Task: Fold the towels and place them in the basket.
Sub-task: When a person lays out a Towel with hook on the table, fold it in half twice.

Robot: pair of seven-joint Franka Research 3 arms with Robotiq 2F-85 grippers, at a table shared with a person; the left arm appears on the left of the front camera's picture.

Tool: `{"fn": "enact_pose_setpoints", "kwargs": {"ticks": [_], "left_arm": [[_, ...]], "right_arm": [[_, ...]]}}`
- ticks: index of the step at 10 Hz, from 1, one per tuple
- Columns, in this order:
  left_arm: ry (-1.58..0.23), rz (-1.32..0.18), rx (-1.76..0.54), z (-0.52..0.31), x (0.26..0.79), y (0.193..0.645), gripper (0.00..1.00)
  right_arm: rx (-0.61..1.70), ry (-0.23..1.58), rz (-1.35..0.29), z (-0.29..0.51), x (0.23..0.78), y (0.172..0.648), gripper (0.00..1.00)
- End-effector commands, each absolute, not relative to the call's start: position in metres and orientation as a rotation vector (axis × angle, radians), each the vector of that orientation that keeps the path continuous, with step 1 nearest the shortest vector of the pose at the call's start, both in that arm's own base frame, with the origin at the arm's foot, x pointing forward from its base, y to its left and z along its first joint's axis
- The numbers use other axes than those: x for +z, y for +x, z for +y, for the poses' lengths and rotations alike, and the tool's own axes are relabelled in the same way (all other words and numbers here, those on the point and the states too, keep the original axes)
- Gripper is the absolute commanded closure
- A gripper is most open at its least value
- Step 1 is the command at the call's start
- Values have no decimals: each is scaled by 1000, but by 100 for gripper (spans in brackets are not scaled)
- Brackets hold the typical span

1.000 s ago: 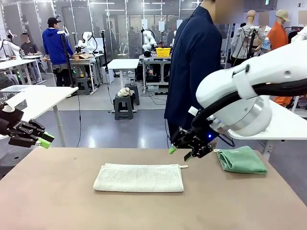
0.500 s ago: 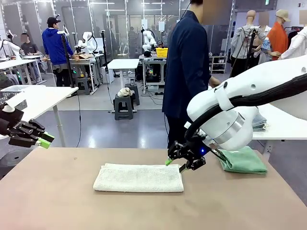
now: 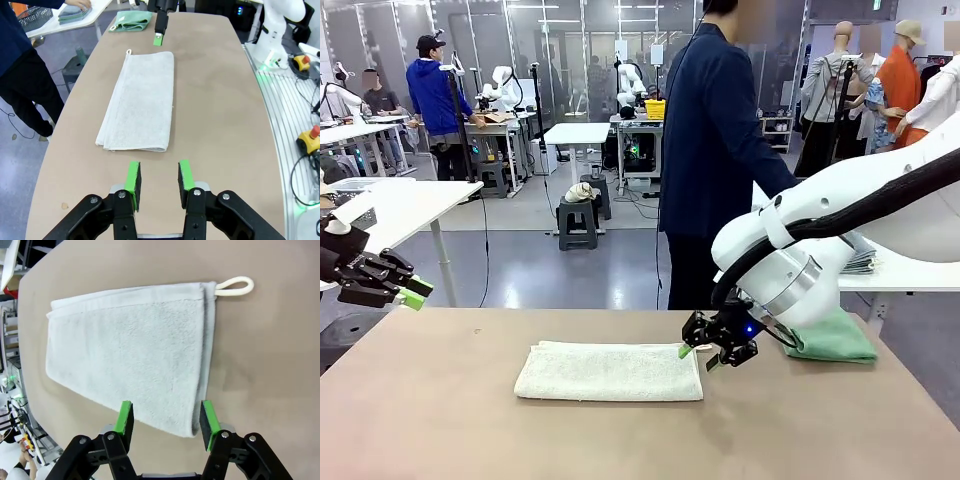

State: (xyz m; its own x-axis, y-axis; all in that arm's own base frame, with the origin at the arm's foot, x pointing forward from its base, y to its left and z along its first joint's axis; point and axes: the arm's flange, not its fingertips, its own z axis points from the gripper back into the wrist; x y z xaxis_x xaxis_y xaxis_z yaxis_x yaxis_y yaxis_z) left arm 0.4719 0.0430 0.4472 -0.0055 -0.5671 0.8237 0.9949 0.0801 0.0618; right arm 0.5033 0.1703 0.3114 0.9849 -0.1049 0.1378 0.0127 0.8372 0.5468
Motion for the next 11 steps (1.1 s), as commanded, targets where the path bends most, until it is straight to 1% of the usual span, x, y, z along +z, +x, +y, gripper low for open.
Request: {"fn": "enact_pose_setpoints", "kwargs": {"ticks": [1, 5, 9, 11], "left_arm": [[-682, -836, -1396, 43, 447, 470, 59], [-682, -836, -1396, 43, 447, 470, 59], [-682, -836, -1396, 43, 447, 470, 59], [-682, -836, -1396, 43, 447, 470, 59]], "right_arm": [[-56, 543, -179, 172, 307, 516, 33], [-66, 473, -182, 179, 312, 525, 33], [-95, 451, -174, 195, 313, 523, 33], [-106, 399, -183, 202, 310, 523, 33]]}}
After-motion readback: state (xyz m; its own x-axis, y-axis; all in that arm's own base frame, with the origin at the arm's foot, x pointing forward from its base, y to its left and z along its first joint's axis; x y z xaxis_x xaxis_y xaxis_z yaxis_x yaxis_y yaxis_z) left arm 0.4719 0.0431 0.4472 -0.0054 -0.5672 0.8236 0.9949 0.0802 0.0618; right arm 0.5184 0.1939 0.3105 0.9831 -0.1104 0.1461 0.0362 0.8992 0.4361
